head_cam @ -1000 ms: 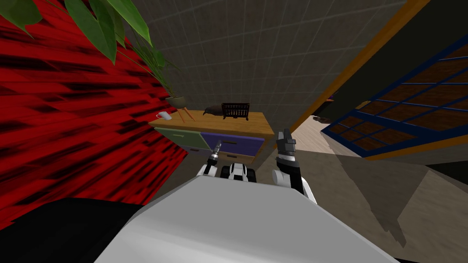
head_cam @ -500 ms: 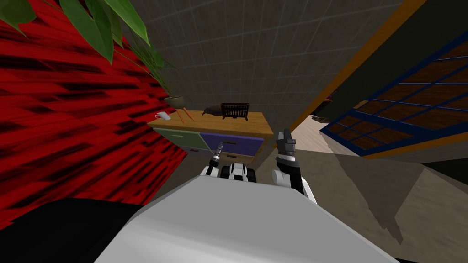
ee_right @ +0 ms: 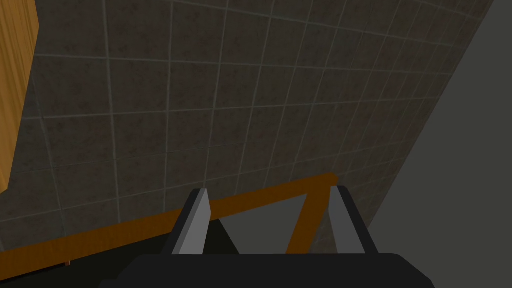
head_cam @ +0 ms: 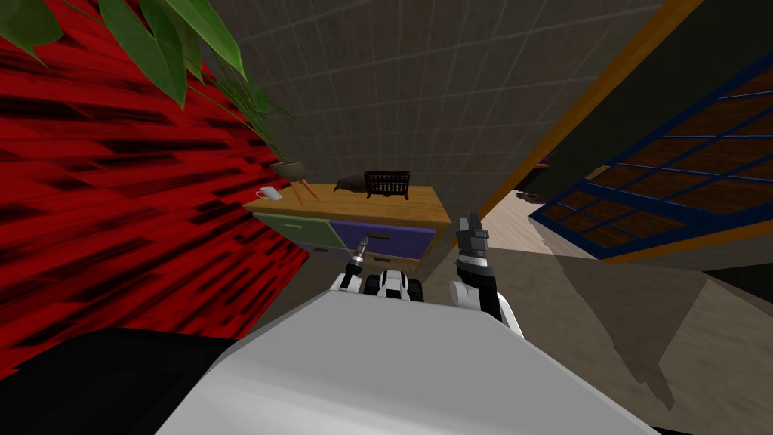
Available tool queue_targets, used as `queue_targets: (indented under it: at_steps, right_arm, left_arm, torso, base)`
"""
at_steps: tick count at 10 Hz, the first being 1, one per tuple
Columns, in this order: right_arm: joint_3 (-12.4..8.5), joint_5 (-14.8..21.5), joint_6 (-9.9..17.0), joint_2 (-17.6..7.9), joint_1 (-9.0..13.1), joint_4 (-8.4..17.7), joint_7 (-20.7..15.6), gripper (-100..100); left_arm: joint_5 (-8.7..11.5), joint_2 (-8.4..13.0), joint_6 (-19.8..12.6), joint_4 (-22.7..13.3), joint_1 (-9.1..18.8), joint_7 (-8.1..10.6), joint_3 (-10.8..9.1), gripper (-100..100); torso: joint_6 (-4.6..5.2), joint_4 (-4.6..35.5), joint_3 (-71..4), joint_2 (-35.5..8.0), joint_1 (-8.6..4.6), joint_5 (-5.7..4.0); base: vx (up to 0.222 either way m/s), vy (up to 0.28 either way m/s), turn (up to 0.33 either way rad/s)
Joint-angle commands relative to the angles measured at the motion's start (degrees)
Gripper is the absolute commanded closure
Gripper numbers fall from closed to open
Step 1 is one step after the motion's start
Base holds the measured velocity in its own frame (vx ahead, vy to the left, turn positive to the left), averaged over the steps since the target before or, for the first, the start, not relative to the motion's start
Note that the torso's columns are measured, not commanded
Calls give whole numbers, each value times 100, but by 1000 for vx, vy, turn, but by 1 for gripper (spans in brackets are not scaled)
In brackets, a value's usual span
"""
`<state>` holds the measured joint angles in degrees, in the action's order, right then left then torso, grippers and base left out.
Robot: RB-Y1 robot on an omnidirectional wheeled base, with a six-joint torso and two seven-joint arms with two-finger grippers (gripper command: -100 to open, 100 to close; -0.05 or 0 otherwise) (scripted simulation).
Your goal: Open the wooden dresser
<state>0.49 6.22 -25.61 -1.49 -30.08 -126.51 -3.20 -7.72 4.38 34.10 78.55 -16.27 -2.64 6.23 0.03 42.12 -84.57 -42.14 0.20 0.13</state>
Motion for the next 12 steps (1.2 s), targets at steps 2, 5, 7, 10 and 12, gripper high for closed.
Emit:
queue_targets:
  at_steps: [2, 5, 7, 10, 12]
  right_arm:
    - [0, 0, 0, 0, 1, 0, 0, 0]
    - [0, 0, 0, 0, 0, 0, 0, 0]
    - [0, 0, -1, 0, -4, -1, 0, 0]
    - [0, 0, -1, 0, -2, 0, 0, 0]
    - [0, 0, 0, 0, -1, 0, 0, 0]
  left_arm:
    - [-20, 48, -162, 206, -111, 49, 54, 100]
    - [-12, 190, -334, 293, -60, 69, 44, -100]
    - [3, 71, -483, 277, 13, 78, 24, -100]
    - [1, 129, -507, 350, 16, 87, 22, -100]
    - [-11, 159, -560, 481, -68, 114, 59, 100]
  torso:
    - [-2, 20, 8, -27, -15, -11]
    - [-3, 11, -13, 10, -22, -14]
    - [-3, -2, -40, 48, -29, -16]
    - [-2, 25, 17, -39, -15, -12]
    - [-3, 23, 14, -38, -16, -12]
  base:
    - [-168, 4, 12]
    - [-56, -10, -3]
    - [154, -43, -19]
    - [70, -16, -9]
    - [-60, 4, 19]
